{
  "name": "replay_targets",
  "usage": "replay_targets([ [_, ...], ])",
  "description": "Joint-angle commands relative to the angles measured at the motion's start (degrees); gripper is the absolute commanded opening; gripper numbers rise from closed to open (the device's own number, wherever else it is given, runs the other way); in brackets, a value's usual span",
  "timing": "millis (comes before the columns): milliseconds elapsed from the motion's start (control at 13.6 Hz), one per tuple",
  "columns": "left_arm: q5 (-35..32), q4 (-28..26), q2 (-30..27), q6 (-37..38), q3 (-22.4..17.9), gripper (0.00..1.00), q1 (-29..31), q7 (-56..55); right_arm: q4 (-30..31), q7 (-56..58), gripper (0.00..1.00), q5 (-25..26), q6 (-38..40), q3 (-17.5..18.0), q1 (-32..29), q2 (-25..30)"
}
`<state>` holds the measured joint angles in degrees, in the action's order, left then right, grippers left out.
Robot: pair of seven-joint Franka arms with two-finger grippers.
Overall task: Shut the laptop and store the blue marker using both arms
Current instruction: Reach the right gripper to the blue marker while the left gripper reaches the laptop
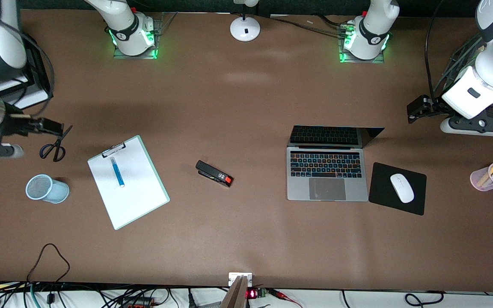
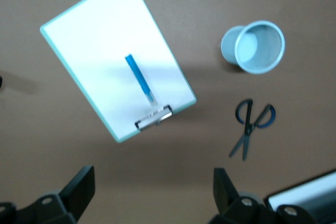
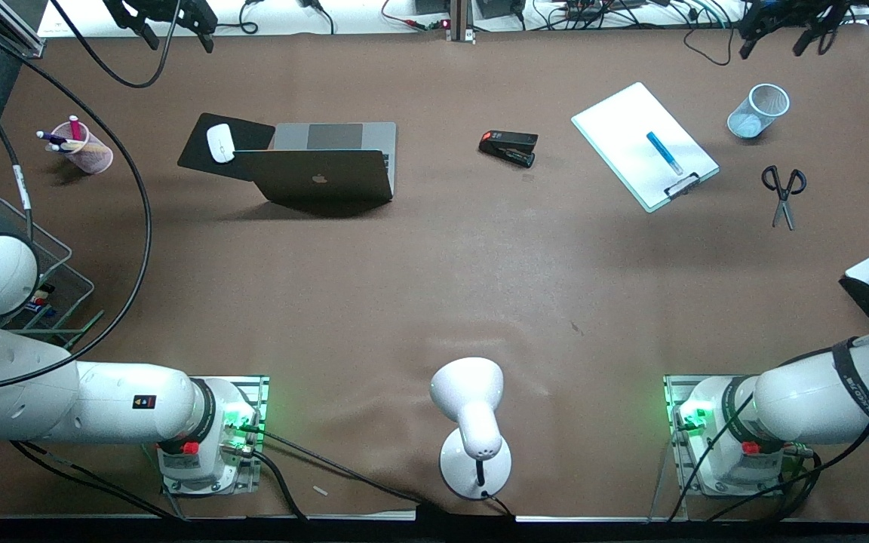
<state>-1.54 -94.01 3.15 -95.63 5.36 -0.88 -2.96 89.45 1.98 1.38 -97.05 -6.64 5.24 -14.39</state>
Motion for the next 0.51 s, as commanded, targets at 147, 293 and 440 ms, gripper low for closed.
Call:
replay_targets([
  [147, -0.31, 2.69, 2.21, 2.90, -0.18, 0.52, 0.00, 1.56, -0.42, 0.74, 1.00, -0.33, -7.61, 0.22, 1.87, -7.57],
  [293, -0.40, 2.78, 2.21, 7.02, -0.18, 0.12, -0.08, 3.14, -0.33, 1.01, 1.00, -0.33, -10.16, 0.22, 3.28, -9.51],
  [440, -0.40, 2.86, 2.21, 7.48, -0.18, 0.03, 0.00, 3.23, -0.24, 1.18, 1.00, -0.24, -12.36, 0.22, 4.08, -11.61],
])
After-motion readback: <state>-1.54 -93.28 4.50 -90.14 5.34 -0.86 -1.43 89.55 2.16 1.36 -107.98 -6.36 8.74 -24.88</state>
